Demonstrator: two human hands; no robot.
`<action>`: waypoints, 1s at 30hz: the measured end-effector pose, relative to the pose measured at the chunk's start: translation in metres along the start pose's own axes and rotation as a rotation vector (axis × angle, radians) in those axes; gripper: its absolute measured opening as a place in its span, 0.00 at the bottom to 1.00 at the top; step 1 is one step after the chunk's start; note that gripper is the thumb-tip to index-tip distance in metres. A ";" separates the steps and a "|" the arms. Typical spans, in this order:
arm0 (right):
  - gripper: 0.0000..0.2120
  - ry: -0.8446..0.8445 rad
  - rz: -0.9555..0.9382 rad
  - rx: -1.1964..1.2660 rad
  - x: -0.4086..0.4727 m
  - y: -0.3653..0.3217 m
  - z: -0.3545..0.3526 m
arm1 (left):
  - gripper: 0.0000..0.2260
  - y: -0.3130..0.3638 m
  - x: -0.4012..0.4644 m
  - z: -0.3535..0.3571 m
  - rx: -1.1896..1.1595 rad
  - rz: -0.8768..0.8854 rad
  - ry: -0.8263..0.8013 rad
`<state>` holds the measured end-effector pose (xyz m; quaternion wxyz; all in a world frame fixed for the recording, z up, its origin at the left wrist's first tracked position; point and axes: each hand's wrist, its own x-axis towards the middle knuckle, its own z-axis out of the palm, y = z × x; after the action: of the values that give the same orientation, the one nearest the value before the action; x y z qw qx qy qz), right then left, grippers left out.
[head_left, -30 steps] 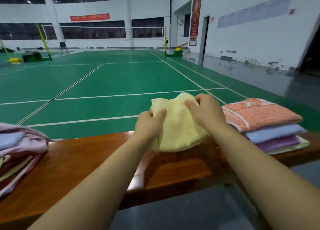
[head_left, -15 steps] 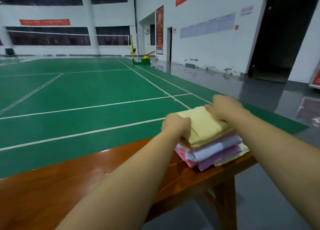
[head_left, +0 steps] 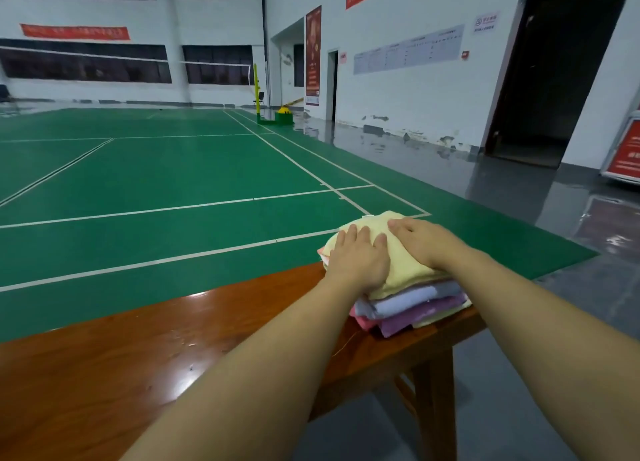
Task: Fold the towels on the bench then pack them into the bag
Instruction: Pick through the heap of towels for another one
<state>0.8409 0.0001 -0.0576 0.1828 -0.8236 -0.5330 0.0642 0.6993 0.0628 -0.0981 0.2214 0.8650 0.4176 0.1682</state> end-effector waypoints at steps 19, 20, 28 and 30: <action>0.29 0.114 -0.591 -0.191 -0.047 -0.226 0.040 | 0.27 -0.149 -0.151 -0.166 0.196 -0.137 0.389; 0.29 0.098 -0.636 -0.181 -0.052 -0.247 0.054 | 0.28 -0.170 -0.168 -0.177 0.233 -0.173 0.399; 0.29 -0.031 -0.958 -0.085 -0.113 -0.428 0.151 | 0.28 -0.298 -0.320 -0.274 0.414 -0.498 0.487; 0.29 -0.060 -1.018 -0.053 -0.132 -0.469 0.166 | 0.26 -0.316 -0.361 -0.297 0.459 -0.566 0.477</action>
<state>0.3340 0.0906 -0.0496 0.1546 -0.4617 -0.8731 -0.0231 0.1384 0.0218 -0.0506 -0.0420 0.6803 0.7043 0.1985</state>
